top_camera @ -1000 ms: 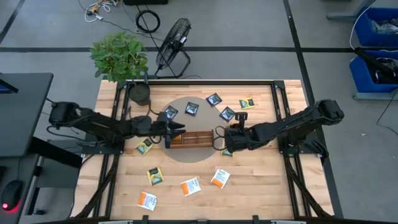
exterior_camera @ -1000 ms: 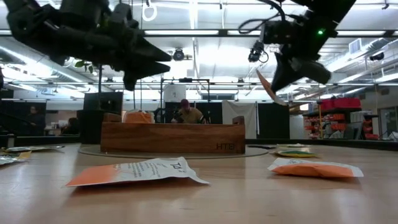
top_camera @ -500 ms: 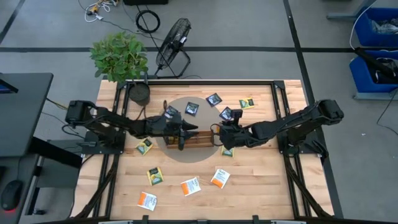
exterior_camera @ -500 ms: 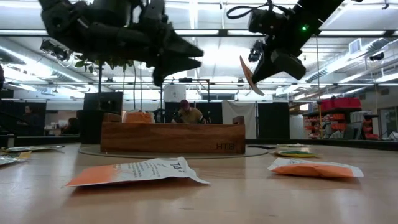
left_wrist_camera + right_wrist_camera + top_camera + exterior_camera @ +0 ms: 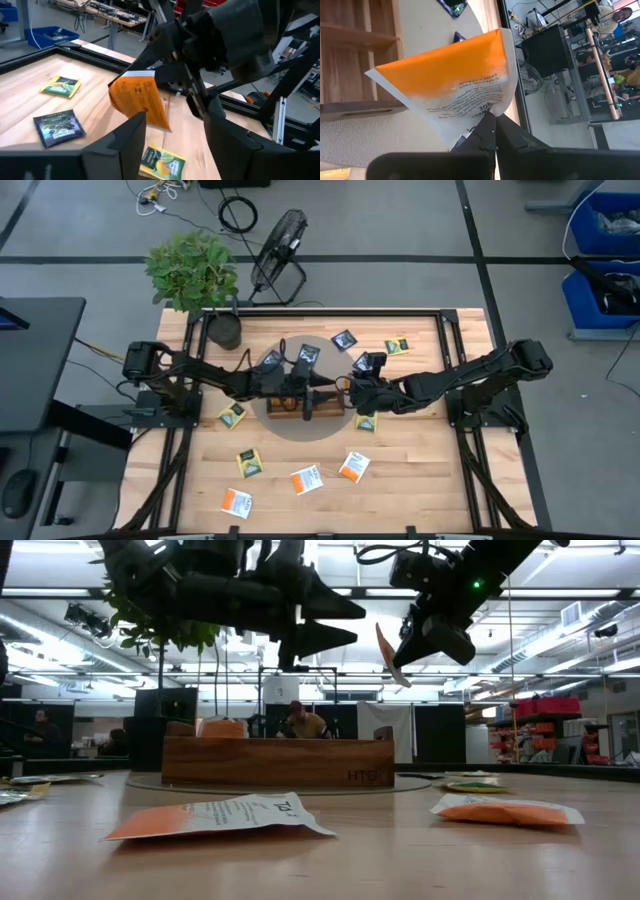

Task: Pick & Place Tea
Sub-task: Put the orange tea bag into the left compartment of the wooden organizer

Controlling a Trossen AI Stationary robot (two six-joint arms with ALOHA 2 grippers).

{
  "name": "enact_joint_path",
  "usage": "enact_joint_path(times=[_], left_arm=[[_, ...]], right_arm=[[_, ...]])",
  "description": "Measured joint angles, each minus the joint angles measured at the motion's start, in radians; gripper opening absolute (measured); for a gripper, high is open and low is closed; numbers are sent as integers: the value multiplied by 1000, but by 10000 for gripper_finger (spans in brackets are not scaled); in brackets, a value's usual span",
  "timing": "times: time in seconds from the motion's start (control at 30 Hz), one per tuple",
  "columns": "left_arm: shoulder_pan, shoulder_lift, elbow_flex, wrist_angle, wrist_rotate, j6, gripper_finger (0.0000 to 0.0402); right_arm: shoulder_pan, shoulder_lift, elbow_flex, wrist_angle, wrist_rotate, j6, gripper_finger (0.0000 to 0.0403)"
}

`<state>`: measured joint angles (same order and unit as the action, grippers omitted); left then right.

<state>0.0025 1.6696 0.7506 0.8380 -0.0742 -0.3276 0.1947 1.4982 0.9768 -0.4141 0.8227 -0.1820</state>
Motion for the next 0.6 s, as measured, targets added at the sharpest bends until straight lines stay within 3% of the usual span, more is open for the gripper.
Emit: enact_joint_path(times=[0.6], left_arm=[[29, 47, 65, -35, -37, 27, 221]], right_arm=[[-15, 0, 0, 109, -3, -66, 0]])
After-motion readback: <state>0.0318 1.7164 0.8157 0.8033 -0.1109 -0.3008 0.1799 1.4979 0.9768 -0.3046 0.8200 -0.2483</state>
